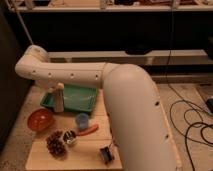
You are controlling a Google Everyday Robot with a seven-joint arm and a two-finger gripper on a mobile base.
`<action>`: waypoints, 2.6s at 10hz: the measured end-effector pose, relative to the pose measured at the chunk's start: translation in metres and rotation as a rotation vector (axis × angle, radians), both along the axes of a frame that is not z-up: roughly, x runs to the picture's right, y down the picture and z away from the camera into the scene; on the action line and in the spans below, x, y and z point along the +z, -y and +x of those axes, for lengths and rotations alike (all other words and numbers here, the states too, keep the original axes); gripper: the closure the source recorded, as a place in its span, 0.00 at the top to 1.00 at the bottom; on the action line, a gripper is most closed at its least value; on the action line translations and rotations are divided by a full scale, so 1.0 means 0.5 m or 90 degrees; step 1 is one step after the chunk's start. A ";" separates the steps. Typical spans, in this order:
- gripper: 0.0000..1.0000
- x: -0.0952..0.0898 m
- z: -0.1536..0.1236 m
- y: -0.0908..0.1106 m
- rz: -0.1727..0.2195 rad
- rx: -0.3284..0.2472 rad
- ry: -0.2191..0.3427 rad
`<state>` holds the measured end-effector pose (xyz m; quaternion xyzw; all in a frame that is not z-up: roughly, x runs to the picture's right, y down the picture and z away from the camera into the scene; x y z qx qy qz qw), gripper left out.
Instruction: Place eraser in paper cup
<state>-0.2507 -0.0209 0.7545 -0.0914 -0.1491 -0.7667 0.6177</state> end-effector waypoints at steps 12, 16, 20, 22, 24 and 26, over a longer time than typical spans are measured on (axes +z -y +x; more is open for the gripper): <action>0.19 -0.127 0.552 0.073 0.075 0.259 -0.232; 0.19 -0.155 0.602 0.061 0.083 0.298 -0.274; 0.19 -0.143 0.613 0.059 0.093 0.319 -0.292; 0.19 -0.122 0.628 0.063 0.095 0.322 -0.297; 0.19 -0.105 0.644 0.064 0.097 0.325 -0.296; 0.19 -0.105 0.645 0.064 0.097 0.326 -0.296</action>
